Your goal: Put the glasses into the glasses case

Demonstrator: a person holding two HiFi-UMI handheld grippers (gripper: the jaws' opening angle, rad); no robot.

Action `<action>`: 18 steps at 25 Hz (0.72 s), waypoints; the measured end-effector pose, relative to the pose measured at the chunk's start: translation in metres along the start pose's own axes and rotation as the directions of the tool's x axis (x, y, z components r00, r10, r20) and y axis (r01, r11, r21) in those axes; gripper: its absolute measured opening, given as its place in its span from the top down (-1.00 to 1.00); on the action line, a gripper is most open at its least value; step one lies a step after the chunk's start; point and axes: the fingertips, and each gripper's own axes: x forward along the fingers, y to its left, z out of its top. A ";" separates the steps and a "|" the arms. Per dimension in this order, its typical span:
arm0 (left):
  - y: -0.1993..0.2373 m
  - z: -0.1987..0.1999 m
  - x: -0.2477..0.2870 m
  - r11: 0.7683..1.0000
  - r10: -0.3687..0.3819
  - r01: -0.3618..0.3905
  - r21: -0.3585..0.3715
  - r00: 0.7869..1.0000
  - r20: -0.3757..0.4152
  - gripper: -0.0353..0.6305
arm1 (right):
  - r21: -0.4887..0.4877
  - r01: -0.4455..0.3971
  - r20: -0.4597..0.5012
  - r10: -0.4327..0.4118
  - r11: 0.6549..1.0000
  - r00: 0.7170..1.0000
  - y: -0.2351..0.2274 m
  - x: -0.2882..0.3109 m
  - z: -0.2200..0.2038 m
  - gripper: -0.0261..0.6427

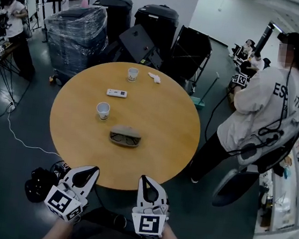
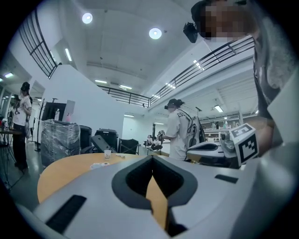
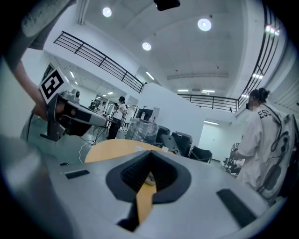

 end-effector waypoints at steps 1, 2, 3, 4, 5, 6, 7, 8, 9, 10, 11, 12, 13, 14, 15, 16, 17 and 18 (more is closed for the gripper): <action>0.001 0.002 -0.003 1.000 -0.002 0.002 -0.008 1.000 0.005 0.88 | -0.001 -0.001 0.004 0.001 1.000 1.000 0.002 -0.002 0.004 0.96; 0.001 0.002 -0.005 1.000 -0.007 0.007 -0.018 1.000 0.006 0.88 | -0.002 -0.004 0.006 0.004 1.000 1.000 0.004 -0.004 0.008 0.96; 0.002 0.002 -0.008 0.999 -0.014 0.014 -0.030 1.000 0.005 0.88 | 0.000 -0.007 0.005 0.007 1.000 1.000 0.007 -0.007 0.012 0.96; 0.002 0.001 -0.011 0.999 -0.022 0.022 -0.039 1.000 0.003 0.88 | 0.008 -0.008 0.002 0.008 1.000 1.000 0.010 -0.010 0.015 0.96; 0.002 0.000 -0.015 0.999 -0.032 0.032 -0.043 0.999 0.001 0.88 | 0.020 -0.006 -0.006 0.006 1.000 1.000 0.014 -0.013 0.017 0.96; 0.004 -0.001 -0.018 0.998 -0.042 0.042 -0.043 0.999 -0.001 0.88 | 0.031 -0.001 -0.017 0.002 1.000 1.000 0.018 -0.015 0.019 0.96; 0.006 -0.001 -0.022 0.998 -0.052 0.052 -0.040 0.999 -0.004 0.88 | 0.039 0.006 -0.027 -0.005 0.999 1.000 0.022 -0.016 0.021 0.96; 0.008 -0.001 -0.026 0.997 -0.059 0.059 -0.040 0.998 -0.007 0.88 | 0.044 0.015 -0.034 -0.013 0.999 0.999 0.026 -0.017 0.024 0.96; 0.010 -0.001 -0.030 0.997 -0.065 0.064 -0.040 0.998 -0.010 0.88 | 0.047 0.022 -0.040 -0.020 0.999 0.999 0.031 -0.019 0.027 0.96; 0.012 -0.001 -0.034 0.997 -0.069 0.068 -0.043 0.998 -0.011 0.88 | 0.042 0.027 -0.047 -0.025 0.999 0.999 0.035 -0.021 0.029 0.96; 0.014 -0.001 -0.038 0.996 -0.071 0.071 -0.049 0.997 -0.010 0.88 | 0.031 0.032 -0.054 -0.030 0.999 0.998 0.040 -0.023 0.032 0.96; 0.015 -0.002 -0.043 0.996 -0.074 0.073 -0.058 0.997 -0.009 0.88 | 0.018 0.036 -0.059 -0.035 0.999 0.998 0.044 -0.025 0.034 0.96; 0.016 -0.003 -0.049 0.995 -0.076 0.076 -0.066 0.997 -0.009 0.88 | 0.012 0.039 -0.064 -0.039 0.999 0.997 0.048 -0.028 0.036 0.96; 0.018 -0.003 -0.053 0.994 -0.079 0.078 -0.070 0.997 -0.009 0.88 | 0.016 0.043 -0.068 -0.042 0.999 0.997 0.052 -0.032 0.038 0.96; 0.019 -0.003 -0.057 0.994 -0.082 0.081 -0.071 0.997 -0.008 0.88 | 0.025 0.048 -0.071 -0.047 0.999 0.996 0.055 -0.034 0.039 0.96; 0.021 -0.002 -0.060 0.994 -0.083 0.083 -0.068 0.997 -0.004 0.88 | 0.032 0.055 -0.073 -0.052 0.998 0.996 0.057 -0.034 0.040 0.96; 0.024 0.000 -0.063 0.994 -0.084 0.084 -0.065 0.996 0.003 0.88 | 0.033 0.062 -0.076 -0.059 0.998 0.995 0.058 -0.034 0.041 0.96; 0.026 0.001 -0.066 0.994 -0.084 0.084 -0.063 0.996 0.011 0.88 | 0.031 0.068 -0.079 -0.065 0.997 0.995 0.060 -0.034 0.041 0.96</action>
